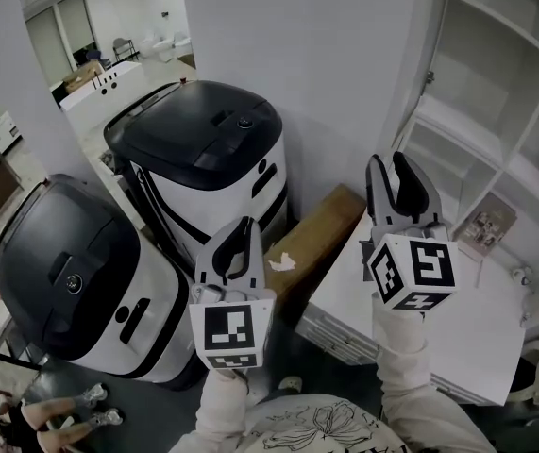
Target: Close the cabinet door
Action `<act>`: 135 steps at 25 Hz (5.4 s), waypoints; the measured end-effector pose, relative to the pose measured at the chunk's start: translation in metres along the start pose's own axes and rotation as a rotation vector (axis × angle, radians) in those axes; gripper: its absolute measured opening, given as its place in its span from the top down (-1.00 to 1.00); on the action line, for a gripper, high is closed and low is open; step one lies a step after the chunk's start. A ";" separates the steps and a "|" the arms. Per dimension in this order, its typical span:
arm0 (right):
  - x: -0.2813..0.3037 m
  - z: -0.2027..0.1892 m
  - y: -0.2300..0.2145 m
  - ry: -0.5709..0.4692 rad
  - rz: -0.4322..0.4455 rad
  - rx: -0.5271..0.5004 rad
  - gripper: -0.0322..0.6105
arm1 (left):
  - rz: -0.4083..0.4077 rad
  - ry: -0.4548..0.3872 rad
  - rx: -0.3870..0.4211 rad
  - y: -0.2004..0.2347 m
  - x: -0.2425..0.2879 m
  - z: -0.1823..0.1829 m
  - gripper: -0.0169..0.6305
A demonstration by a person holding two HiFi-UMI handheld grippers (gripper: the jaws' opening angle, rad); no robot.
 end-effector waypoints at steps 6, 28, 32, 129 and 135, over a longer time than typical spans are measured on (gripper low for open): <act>0.014 0.003 0.000 -0.003 -0.032 -0.032 0.50 | 0.032 0.011 -0.009 0.012 0.000 -0.005 0.91; 0.014 0.000 -0.010 0.046 -0.110 0.001 0.53 | -0.030 0.006 -0.058 -0.003 0.026 -0.017 0.91; 0.006 0.000 -0.019 0.051 -0.119 0.013 0.55 | -0.068 0.003 -0.060 -0.015 0.032 -0.016 0.91; 0.005 -0.040 -0.382 0.016 -0.296 0.000 0.59 | -0.377 0.002 -0.028 -0.325 0.286 0.012 0.91; 0.012 -0.042 -0.388 0.017 -0.308 -0.008 0.61 | -0.370 0.005 -0.030 -0.323 0.292 0.010 0.91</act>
Point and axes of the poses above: the fingertips, and each gripper's own axes: x forward along the fingers, y to its left, z out of its top, the point moved 3 cm from there along -x, backward along the fingers, and after that the axes turned 9 degrees about -z, right-handed, at the moved point
